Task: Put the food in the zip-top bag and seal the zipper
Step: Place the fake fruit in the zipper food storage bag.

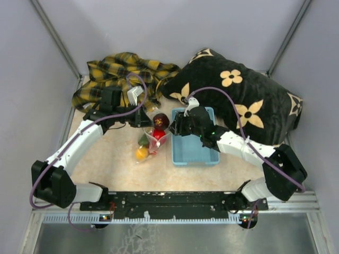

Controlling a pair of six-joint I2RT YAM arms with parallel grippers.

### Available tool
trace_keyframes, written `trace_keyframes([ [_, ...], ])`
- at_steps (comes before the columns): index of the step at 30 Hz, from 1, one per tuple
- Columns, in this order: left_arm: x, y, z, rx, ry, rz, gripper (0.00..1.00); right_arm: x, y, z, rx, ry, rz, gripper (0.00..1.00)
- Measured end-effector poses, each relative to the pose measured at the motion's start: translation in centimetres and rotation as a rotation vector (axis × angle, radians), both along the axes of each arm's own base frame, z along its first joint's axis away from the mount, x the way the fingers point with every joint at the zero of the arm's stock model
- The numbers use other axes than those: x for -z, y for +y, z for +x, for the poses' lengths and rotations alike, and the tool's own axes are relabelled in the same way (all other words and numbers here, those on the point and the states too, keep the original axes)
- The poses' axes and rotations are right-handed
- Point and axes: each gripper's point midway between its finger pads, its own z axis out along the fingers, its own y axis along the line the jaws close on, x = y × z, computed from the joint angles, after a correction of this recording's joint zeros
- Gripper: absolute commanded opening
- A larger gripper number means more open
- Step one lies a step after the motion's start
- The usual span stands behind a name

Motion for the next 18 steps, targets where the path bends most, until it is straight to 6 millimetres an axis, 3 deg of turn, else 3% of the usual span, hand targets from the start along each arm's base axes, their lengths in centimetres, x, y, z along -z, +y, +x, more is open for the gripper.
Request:
trace_keyframes([
  [4,0.0,0.0,-0.1,0.003,0.001,-0.002,0.00,0.0,0.8,0.3,-0.028,0.005,-0.005,0.33],
  [10,0.0,-0.1,-0.1,0.005,0.002,-0.004,0.00,-0.7,1.2,0.9,-0.043,-0.008,-0.031,0.00],
  [18,0.4,0.5,0.4,-0.025,-0.012,0.033,0.00,-2.6,0.2,1.7,-0.035,-0.057,-0.122,0.00],
])
